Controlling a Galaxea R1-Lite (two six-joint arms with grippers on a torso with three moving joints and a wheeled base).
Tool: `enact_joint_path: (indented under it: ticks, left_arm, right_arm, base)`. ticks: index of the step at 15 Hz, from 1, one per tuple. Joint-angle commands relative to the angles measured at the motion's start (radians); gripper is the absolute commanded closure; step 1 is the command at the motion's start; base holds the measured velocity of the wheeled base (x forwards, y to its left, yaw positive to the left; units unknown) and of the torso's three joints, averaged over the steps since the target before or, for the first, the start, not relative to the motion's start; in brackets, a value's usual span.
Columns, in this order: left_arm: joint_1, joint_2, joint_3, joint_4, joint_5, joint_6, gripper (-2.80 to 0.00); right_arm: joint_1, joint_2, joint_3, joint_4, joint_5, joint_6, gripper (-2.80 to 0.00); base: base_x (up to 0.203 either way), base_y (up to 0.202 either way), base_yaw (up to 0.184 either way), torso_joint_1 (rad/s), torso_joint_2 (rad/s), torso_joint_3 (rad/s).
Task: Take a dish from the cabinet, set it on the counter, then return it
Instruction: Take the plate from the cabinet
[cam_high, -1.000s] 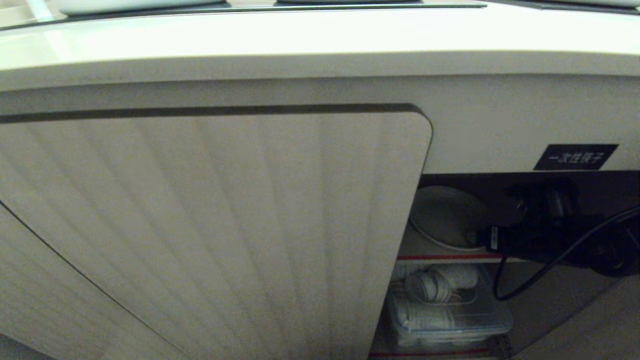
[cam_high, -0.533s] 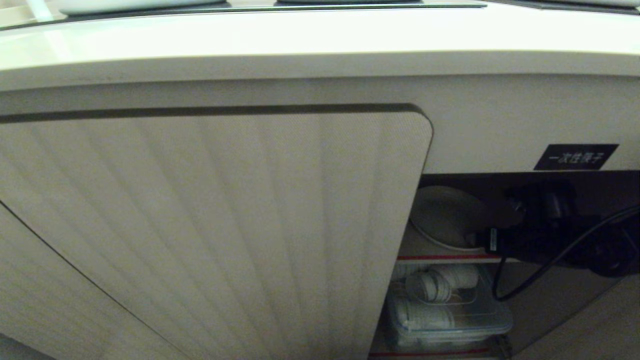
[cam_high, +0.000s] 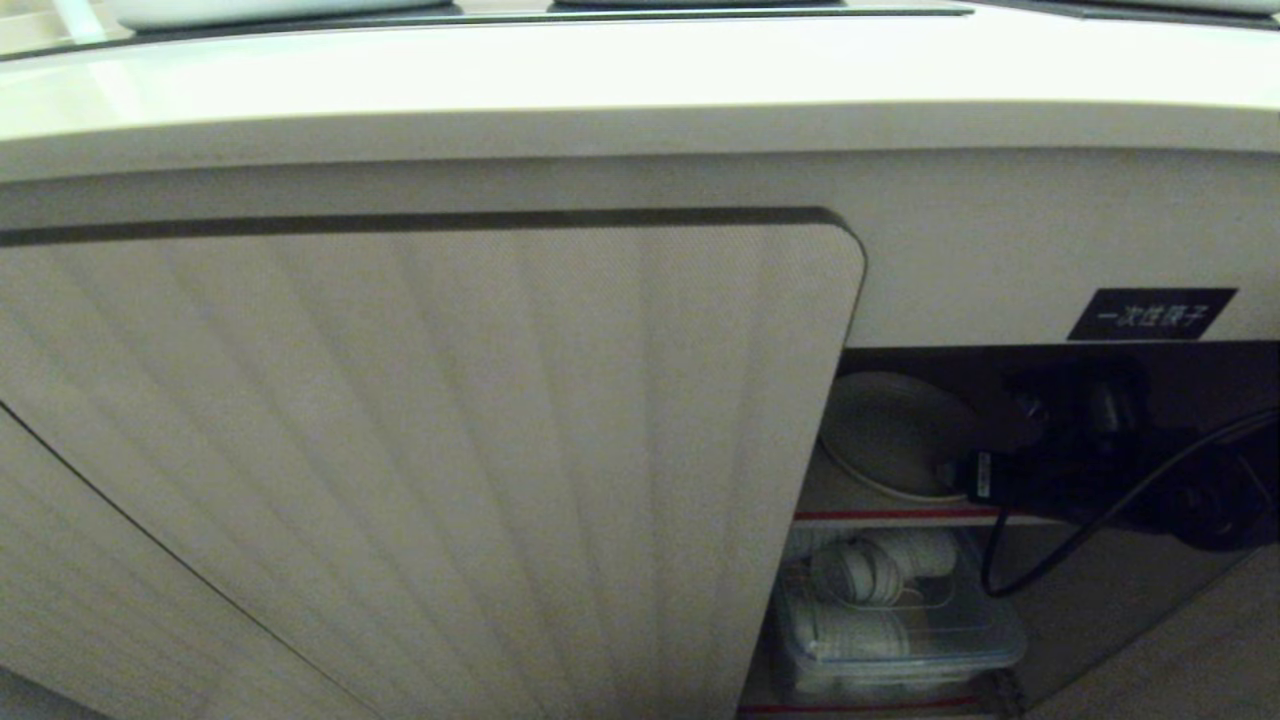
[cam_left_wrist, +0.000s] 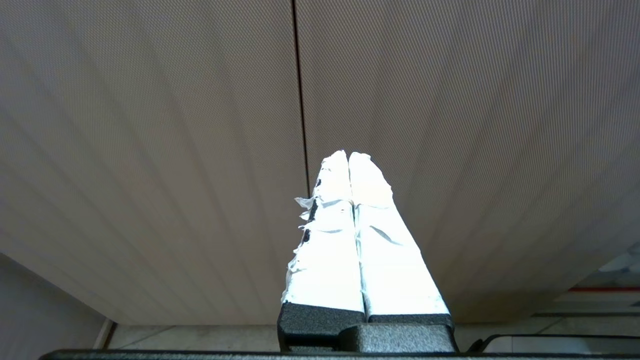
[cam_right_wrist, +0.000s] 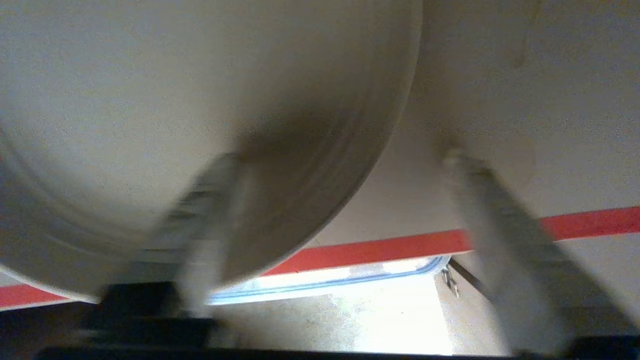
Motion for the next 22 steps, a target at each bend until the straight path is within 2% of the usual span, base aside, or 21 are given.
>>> enact_joint_path:
  ticks: [1, 15, 22]
  left_arm:
    - [0.0, 0.0, 0.0, 0.0, 0.0, 0.0, 0.0]
    - [0.0, 0.0, 0.0, 0.0, 0.0, 0.0, 0.0]
    - [0.0, 0.0, 0.0, 0.0, 0.0, 0.0, 0.0]
  right_arm:
    - [0.001, 0.001, -0.001, -0.003, -0.001, 0.001, 0.0]
    - [0.001, -0.004, 0.005, -0.007, -0.001, -0.002, 0.0]
    - [0.001, -0.032, 0.063, -0.039, -0.002, -0.001, 0.0]
  base:
    - [0.0, 0.0, 0.0, 0.0, 0.0, 0.0]
    - [0.0, 0.0, 0.0, 0.0, 0.0, 0.0]
    - [0.0, 0.0, 0.0, 0.0, 0.0, 0.0]
